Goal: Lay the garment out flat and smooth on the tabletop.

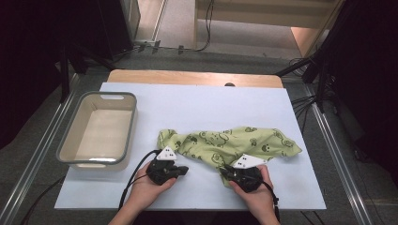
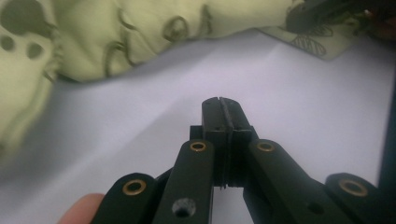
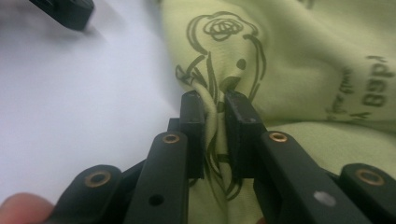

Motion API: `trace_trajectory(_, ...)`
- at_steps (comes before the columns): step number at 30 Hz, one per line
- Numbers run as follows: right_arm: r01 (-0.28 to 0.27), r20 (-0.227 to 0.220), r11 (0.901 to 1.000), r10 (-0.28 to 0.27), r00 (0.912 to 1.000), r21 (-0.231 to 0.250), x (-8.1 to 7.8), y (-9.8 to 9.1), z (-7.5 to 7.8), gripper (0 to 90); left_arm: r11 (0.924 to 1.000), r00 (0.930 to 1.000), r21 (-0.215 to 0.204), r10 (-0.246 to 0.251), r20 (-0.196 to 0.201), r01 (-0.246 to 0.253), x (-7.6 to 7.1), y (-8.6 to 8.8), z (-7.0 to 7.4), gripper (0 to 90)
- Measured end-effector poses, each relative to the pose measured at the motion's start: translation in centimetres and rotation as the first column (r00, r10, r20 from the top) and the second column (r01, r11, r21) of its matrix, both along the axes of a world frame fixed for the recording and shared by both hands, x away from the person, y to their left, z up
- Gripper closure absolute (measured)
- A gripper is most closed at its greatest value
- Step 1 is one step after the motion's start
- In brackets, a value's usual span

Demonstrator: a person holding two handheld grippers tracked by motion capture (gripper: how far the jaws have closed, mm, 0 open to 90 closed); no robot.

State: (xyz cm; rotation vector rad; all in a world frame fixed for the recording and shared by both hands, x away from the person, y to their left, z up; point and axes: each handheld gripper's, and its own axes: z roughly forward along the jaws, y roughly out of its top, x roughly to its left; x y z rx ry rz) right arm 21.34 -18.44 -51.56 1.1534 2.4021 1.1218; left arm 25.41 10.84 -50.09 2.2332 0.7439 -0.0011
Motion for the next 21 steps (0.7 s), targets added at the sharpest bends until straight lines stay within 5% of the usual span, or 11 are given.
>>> trace_trajectory(3,-0.032,0.002,0.9995,0.032,0.9995,0.006,-0.8,0.3,0.3,78.1,0.9998,0.9989,-0.007,0.02,0.042,-0.019,-0.5,0.3,0.4,89.9)
trace_trajectory(6,-0.086,-0.004,0.9956,0.086,0.9963,0.037,-2.8,0.7,0.8,78.6,0.992,0.9901,-0.087,0.101,0.098,-0.092,-0.2,0.0,1.3,70.0)
trace_trajectory(11,-0.131,-0.013,0.9903,0.132,0.9912,0.045,-4.3,0.8,1.0,77.0,0.9904,0.9854,-0.079,0.123,0.118,-0.114,0.3,-1.7,1.1,49.4)
trace_trajectory(14,-0.154,0.04,0.9825,0.151,0.9877,0.105,-4.5,-0.1,1.7,52.2,0.9934,0.9866,-0.035,0.112,0.118,-0.109,0.3,-3.2,0.2,44.3)
trace_trajectory(15,-0.146,0.051,0.982,0.14,0.9888,0.12,-4.4,-0.5,2.0,47.5,0.9941,0.9856,0.008,0.107,0.131,-0.109,0.2,-4.0,-0.2,44.6)
trace_trajectory(18,-0.106,0.08,0.9829,0.095,0.9923,0.15,-4.0,-1.8,2.8,44.3,0.9907,0.9801,0.033,0.125,0.154,-0.132,0.1,-4.4,-0.3,48.7)
trace_trajectory(21,0.004,0.11,0.9852,-0.023,0.9937,0.171,-2.7,-4.2,4.0,42.8,0.9882,0.9797,0.028,0.146,0.138,-0.151,0.5,-4.2,-0.2,59.2)
